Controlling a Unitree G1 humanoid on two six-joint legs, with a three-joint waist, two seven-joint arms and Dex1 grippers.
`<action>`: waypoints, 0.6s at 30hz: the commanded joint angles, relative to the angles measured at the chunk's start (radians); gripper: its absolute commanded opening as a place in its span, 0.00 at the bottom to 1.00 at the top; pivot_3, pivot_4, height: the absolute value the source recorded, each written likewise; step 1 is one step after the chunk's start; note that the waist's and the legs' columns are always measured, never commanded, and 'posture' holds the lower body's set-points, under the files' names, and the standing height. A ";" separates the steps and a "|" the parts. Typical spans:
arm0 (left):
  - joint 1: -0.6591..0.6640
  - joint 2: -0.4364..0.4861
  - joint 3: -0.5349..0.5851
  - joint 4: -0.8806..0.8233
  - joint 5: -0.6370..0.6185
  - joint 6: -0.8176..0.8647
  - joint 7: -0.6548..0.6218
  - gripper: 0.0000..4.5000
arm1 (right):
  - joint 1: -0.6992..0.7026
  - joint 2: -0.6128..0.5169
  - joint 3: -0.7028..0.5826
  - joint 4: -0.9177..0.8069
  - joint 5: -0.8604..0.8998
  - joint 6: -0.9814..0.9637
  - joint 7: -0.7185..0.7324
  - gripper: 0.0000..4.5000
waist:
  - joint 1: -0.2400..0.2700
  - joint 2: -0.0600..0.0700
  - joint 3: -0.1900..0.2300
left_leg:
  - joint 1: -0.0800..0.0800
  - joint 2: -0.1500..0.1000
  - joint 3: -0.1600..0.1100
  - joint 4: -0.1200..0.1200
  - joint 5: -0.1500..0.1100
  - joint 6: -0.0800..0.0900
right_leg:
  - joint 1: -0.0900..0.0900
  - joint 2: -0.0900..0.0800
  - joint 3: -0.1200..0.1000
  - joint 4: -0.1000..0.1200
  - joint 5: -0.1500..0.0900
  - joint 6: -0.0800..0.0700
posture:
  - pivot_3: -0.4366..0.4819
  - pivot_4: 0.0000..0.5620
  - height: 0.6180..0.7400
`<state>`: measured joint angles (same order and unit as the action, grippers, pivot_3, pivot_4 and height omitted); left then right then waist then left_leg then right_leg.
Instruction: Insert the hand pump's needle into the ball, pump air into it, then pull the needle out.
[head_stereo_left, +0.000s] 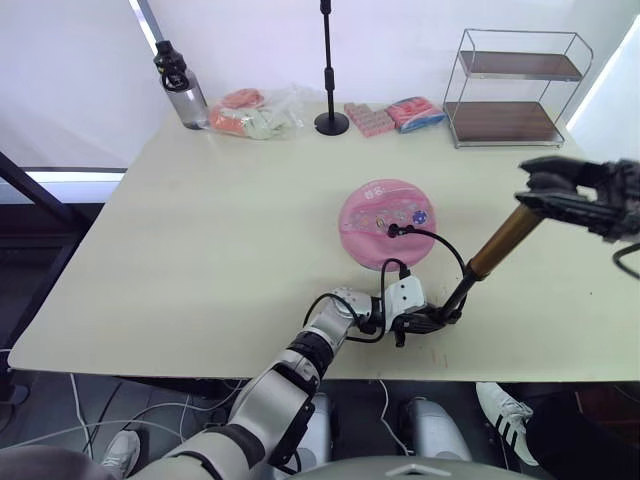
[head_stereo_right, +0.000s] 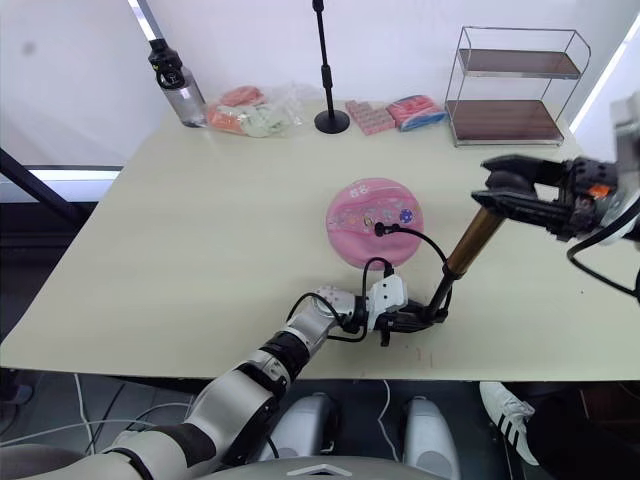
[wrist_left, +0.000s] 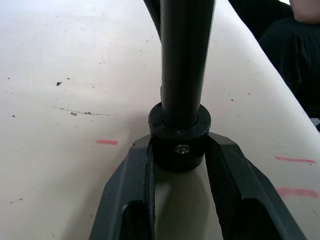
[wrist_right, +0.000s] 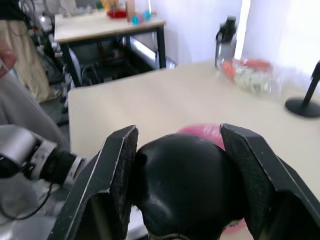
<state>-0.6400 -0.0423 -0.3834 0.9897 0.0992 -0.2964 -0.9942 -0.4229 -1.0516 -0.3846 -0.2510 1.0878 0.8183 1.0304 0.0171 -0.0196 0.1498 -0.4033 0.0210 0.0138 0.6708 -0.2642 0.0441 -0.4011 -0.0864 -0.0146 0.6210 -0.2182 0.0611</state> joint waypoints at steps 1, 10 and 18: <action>0.039 0.026 -0.017 0.084 0.045 0.045 0.010 0.22 | -0.083 -0.033 -0.089 0.003 0.064 0.011 -0.006 0.48 | 0.000 0.002 -0.001 | -0.003 0.000 0.001 0.000 0.000 0.000 | -0.003 0.000 0.001 0.000 0.000 0.000 | 0.48 0.27 1.00; 0.041 0.020 -0.018 0.086 0.049 0.045 0.018 0.22 | 0.062 0.045 0.036 -0.048 -0.097 -0.051 0.034 0.48 | -0.001 0.002 -0.002 | -0.011 -0.001 0.000 0.002 0.000 0.000 | -0.010 0.001 0.001 0.002 0.001 0.001 | 0.48 0.27 1.00; 0.051 0.022 -0.018 0.078 0.053 0.044 0.019 0.22 | 0.234 0.173 0.203 0.005 -0.350 -0.282 0.060 0.48 | -0.002 -0.005 -0.012 | -0.009 -0.001 0.000 0.003 0.000 0.000 | -0.008 0.003 0.001 0.002 0.001 0.001 | 0.48 0.27 1.00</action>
<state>-0.6369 -0.0405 -0.3850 0.9930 0.1148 -0.3011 -0.9777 -0.2307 -0.8899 -0.2450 -0.2789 0.8276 0.5637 1.0866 0.0151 -0.0250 0.1379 -0.4119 0.0204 0.0136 0.6741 -0.2641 0.0444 -0.4091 -0.0836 -0.0138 0.6233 -0.2171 0.0624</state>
